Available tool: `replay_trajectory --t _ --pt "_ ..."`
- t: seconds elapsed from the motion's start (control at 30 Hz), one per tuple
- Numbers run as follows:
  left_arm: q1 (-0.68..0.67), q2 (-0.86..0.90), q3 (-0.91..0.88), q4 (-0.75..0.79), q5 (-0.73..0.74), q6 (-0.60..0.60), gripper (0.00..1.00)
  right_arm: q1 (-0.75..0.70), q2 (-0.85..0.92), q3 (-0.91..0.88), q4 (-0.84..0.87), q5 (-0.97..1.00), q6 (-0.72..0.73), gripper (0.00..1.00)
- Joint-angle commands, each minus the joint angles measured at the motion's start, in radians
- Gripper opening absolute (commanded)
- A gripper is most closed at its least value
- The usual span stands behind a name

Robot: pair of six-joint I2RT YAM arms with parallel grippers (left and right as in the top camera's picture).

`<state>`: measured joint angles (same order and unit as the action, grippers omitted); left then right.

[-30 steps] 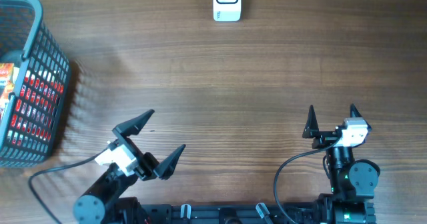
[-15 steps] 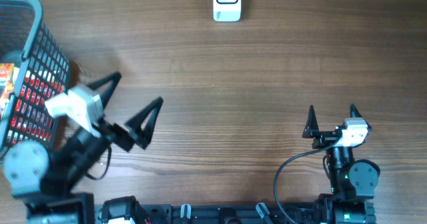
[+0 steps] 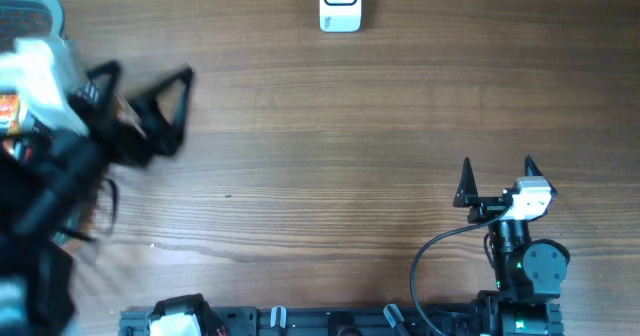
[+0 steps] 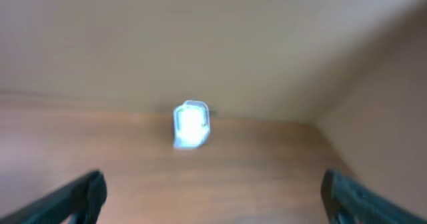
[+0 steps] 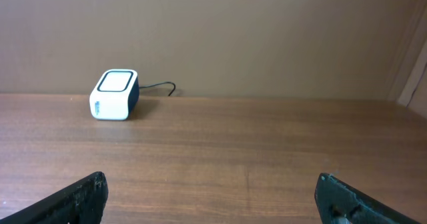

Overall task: Scan the item barcode
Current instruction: 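Swing the left gripper over the grey basket and lower into it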

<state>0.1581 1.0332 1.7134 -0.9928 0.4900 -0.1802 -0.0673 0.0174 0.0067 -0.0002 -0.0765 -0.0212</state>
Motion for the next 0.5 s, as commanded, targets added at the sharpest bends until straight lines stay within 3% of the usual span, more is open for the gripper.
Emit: replay_trajectory --t 0.0,0.1,0.2,0.47 --pt "0.005 0.274 0.346 -0.215 -0.438 -0.009 1.0 -0.005 -0.008 -0.002 0.002 0.017 -0.004 1.0" --pt "0.005 0.436 0.565 -0.349 -0.813 -0.111 1.0 -0.005 -0.008 -0.002 0.002 0.017 -0.005 1.0" --pt "0.006 0.512 0.665 -0.335 -1.038 -0.162 1.0 -0.005 -0.008 -0.002 0.002 0.017 -0.004 1.0" --pt "0.011 0.517 0.67 -0.27 -1.091 -0.161 1.0 -0.005 -0.008 -0.002 0.002 0.017 -0.004 1.0"
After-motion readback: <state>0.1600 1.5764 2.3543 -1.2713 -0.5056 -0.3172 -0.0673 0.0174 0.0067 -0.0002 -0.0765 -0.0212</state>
